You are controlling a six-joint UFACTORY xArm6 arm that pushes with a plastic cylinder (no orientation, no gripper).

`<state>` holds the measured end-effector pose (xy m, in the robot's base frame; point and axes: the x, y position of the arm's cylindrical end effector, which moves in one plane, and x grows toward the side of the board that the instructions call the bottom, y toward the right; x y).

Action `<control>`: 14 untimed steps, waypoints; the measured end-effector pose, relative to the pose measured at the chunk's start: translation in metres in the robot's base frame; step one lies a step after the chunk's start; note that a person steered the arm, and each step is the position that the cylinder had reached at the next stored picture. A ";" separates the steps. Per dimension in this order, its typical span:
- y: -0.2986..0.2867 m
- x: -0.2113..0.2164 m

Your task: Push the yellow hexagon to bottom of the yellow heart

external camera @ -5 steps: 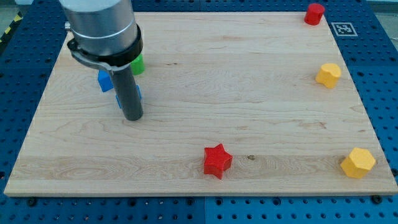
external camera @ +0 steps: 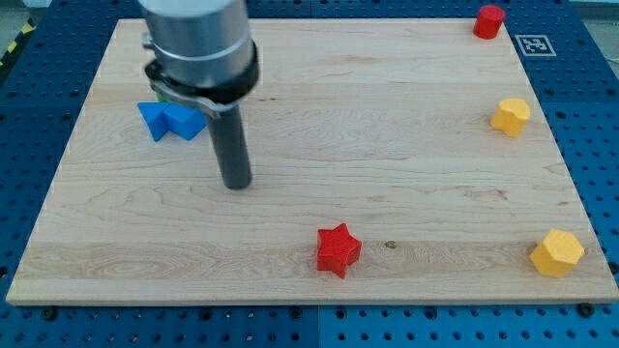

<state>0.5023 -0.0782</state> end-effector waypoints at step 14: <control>0.379 0.116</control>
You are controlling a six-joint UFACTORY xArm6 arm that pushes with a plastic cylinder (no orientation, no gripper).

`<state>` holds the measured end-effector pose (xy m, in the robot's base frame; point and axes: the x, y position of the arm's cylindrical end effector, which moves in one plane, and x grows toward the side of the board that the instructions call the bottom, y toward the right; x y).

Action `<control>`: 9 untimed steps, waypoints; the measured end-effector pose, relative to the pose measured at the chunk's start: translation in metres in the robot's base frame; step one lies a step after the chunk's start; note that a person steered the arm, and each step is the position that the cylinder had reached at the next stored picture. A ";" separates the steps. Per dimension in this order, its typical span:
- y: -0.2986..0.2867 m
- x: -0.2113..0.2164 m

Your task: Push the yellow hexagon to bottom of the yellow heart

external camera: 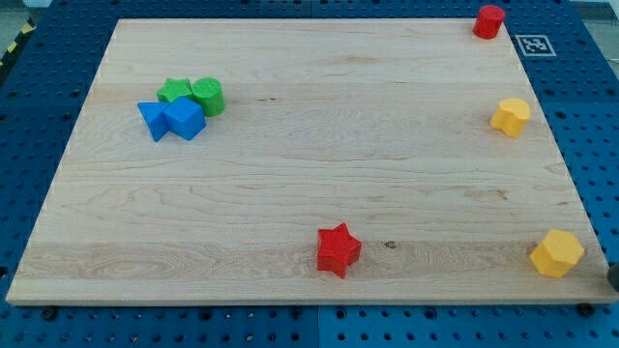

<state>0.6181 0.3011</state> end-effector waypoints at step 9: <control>-0.059 -0.061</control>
<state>0.5567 0.2420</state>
